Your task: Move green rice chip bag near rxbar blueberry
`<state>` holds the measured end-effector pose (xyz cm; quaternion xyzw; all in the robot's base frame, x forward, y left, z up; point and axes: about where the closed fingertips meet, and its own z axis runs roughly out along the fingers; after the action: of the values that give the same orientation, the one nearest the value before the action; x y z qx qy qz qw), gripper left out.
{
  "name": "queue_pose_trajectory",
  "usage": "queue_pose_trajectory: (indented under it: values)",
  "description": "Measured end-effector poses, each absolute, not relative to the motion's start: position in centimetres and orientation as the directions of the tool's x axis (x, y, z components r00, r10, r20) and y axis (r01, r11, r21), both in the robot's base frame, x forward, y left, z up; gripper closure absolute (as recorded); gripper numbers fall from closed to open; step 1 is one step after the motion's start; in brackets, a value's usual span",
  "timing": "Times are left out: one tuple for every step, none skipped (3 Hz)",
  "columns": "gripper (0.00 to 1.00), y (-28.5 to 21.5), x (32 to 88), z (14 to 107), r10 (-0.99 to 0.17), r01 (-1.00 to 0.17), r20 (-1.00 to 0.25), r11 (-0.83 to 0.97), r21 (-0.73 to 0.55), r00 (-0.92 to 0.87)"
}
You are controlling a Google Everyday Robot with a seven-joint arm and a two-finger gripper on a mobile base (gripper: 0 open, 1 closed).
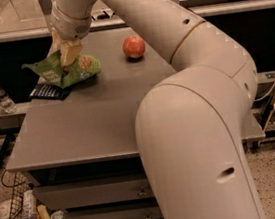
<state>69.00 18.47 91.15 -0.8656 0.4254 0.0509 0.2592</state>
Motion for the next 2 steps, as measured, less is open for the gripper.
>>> queue_pose_trajectory:
  values:
    - [0.14, 18.68, 69.03, 90.89, -0.709, -0.763, -0.310, -0.505, -0.404, 0.634]
    - [0.00, 18.90, 69.07, 90.61, -0.708, -0.763, -0.311, -0.507, -0.402, 0.634]
